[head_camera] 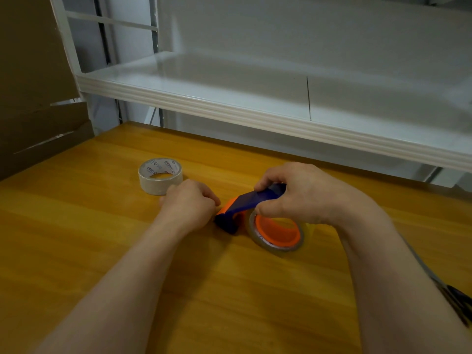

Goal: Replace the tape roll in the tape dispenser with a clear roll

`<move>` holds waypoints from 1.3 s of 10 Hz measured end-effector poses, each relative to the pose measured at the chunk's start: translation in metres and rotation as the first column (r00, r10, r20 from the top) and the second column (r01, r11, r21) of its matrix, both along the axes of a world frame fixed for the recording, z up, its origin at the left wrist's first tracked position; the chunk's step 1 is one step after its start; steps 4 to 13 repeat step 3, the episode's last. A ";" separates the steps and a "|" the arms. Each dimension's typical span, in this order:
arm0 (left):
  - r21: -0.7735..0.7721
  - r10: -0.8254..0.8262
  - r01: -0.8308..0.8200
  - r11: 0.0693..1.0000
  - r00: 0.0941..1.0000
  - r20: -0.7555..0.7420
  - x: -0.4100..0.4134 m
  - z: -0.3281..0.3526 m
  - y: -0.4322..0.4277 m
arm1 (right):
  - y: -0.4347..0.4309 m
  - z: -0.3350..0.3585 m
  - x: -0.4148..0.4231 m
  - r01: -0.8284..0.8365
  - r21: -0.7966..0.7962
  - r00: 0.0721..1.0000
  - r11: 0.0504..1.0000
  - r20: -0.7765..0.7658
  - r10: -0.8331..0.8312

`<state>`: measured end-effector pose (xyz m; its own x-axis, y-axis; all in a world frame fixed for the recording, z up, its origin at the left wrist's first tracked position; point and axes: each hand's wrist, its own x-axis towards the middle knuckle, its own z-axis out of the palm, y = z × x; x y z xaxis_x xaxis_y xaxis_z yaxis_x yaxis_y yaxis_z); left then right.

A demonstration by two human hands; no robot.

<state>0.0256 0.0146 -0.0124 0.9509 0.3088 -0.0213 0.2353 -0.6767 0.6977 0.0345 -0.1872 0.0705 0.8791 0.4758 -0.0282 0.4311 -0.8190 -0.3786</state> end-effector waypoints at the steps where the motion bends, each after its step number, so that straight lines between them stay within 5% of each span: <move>1: -0.057 0.030 -0.028 0.998 0.998 0.049 0.001 0.004 0.004 | -0.001 -0.001 0.001 0.002 -0.004 1.000 1.000 -0.002 -0.002; 13: -0.133 0.054 -0.043 0.990 0.995 0.080 0.004 0.002 0.008 | -0.001 0.002 -0.001 0.010 -0.024 1.000 1.000 -0.003 -0.010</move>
